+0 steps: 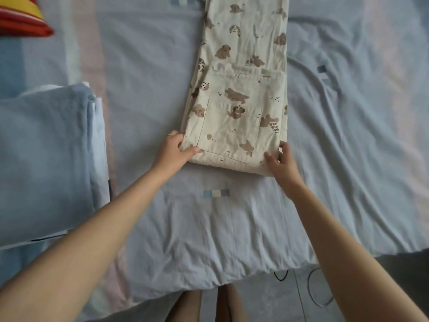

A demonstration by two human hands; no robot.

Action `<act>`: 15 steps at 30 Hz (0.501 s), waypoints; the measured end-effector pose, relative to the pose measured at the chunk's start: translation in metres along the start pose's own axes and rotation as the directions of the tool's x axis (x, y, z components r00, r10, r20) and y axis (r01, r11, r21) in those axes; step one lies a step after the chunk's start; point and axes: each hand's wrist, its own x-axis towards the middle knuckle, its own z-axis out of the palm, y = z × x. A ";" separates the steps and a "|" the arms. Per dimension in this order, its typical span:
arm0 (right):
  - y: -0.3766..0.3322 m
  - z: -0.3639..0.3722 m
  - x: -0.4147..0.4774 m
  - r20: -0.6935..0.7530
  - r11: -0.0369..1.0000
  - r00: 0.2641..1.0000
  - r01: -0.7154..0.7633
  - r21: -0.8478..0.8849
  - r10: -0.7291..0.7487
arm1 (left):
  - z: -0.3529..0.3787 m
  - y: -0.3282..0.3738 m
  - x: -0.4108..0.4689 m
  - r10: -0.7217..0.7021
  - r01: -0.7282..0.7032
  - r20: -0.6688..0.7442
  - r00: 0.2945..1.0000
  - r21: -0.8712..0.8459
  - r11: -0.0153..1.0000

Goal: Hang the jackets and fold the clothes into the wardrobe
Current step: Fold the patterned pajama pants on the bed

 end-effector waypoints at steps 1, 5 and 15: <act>0.000 -0.001 0.001 0.015 1.000 1.000 -0.001 -0.003 0.001 | 0.000 -0.001 -0.001 0.010 -0.010 0.004 1.000 -0.011 1.000; -0.002 0.002 -0.001 0.012 0.999 0.999 -0.042 0.031 0.042 | 0.001 -0.010 -0.009 -0.049 0.048 -0.002 0.999 -0.077 0.996; -0.008 -0.005 -0.005 0.032 0.986 0.985 -0.165 -0.038 0.167 | -0.012 0.011 -0.012 -0.138 0.140 -0.069 0.988 0.030 0.990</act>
